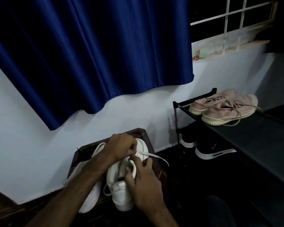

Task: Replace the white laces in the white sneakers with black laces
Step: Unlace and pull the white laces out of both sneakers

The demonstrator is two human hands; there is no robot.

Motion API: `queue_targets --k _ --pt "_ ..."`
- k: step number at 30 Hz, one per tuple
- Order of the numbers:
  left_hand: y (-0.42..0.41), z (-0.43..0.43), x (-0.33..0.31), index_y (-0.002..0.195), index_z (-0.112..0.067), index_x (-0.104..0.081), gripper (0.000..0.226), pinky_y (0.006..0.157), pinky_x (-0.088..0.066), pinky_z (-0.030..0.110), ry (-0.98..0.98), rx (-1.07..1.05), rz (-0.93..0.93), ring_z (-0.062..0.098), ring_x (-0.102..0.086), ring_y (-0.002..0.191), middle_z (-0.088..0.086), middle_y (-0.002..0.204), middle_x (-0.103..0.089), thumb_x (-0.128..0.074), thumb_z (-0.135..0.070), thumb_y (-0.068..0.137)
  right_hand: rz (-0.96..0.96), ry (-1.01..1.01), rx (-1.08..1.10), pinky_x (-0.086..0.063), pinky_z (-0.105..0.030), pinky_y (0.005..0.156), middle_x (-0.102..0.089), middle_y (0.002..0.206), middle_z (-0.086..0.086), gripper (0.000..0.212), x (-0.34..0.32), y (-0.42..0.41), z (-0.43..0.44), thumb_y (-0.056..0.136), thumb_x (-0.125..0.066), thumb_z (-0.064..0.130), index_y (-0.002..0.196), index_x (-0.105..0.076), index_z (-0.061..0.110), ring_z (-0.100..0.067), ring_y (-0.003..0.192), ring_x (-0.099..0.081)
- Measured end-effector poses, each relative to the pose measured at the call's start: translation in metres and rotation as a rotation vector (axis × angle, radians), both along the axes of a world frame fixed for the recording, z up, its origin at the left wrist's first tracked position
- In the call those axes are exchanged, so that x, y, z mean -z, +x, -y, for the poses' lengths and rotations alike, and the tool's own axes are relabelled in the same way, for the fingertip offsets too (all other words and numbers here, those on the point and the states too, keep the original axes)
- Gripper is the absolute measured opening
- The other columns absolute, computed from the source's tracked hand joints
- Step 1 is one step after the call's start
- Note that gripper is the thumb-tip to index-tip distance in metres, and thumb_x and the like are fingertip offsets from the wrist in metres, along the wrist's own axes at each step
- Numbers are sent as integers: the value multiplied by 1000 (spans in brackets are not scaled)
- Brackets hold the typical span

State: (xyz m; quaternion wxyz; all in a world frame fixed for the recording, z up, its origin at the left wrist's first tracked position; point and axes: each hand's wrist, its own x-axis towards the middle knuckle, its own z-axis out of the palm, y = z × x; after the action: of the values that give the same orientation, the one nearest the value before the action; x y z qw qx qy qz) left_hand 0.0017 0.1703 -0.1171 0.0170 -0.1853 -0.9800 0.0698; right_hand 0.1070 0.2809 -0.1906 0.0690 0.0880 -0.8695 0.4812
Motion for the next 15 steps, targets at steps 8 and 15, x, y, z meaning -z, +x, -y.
queue_targets --k 8,15 --pt "-25 74 -65 93 -24 -68 12 82 -45 35 -28 -418 -361 23 -62 100 -2 106 -66 -68 -35 88 -24 -7 11 -50 -35 72 -32 109 9 31 2 0 1 91 -40 56 119 -40 42 -13 96 -58" --pt "-12 28 -24 120 -34 -63 34 96 -42 33 77 -4 131 11 -53 117 -14 124 -57 -63 -25 88 -15 -3 17 -45 -34 69 -31 107 7 30 1 0 3 93 -40 54 119 -42 39 -16 97 -57"
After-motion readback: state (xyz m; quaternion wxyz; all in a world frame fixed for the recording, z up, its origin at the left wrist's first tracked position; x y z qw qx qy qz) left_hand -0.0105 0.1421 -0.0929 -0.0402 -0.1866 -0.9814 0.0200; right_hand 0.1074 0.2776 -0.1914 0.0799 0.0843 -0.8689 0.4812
